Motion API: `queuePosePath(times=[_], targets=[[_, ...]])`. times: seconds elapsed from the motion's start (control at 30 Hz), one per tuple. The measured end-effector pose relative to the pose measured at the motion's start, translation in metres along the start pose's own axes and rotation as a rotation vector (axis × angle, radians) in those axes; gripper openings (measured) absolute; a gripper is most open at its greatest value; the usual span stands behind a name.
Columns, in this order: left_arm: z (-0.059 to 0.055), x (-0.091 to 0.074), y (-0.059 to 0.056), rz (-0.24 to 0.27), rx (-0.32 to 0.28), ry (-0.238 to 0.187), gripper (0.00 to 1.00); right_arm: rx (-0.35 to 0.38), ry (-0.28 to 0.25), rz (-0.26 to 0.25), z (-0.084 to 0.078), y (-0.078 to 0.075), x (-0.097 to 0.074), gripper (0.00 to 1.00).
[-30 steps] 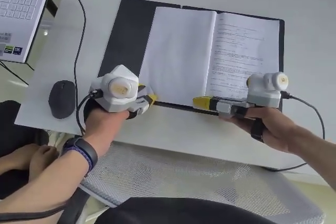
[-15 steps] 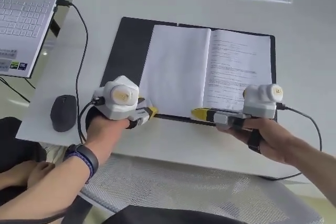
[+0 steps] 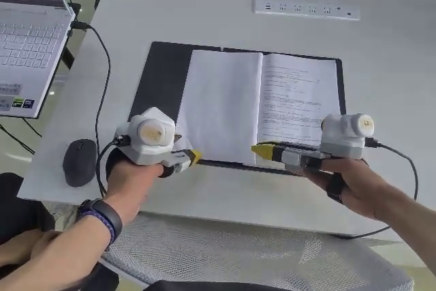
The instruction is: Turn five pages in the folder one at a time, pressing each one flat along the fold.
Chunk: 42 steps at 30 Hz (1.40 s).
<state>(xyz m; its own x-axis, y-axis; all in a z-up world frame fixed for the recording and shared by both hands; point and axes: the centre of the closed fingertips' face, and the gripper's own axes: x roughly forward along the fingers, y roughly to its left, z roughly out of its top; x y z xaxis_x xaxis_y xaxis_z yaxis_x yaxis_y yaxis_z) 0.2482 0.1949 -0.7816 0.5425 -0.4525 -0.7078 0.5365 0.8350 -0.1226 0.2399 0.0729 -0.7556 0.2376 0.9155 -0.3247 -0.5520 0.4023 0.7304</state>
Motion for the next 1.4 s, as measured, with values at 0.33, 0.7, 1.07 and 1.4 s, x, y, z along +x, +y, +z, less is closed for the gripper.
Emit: queuePosePath(times=[0.33,0.7,1.07,1.4], targets=[[0.02,-0.012,-0.002,0.003,0.026,-0.04,0.39,-0.064,-0.058,-0.072,0.022,-0.004,-0.025,0.27],[0.043,-0.028,-0.006,-0.002,0.065,-0.088,0.44,-0.198,-0.082,-0.197,0.046,-0.014,-0.072,0.34],[0.049,-0.042,-0.008,-0.011,0.11,-0.107,0.51,-0.36,-0.056,-0.334,0.043,-0.017,-0.126,0.54],[0.054,-0.057,-0.011,-0.019,0.139,-0.135,0.59,-0.414,-0.035,-0.419,0.027,-0.015,-0.152,0.63]])
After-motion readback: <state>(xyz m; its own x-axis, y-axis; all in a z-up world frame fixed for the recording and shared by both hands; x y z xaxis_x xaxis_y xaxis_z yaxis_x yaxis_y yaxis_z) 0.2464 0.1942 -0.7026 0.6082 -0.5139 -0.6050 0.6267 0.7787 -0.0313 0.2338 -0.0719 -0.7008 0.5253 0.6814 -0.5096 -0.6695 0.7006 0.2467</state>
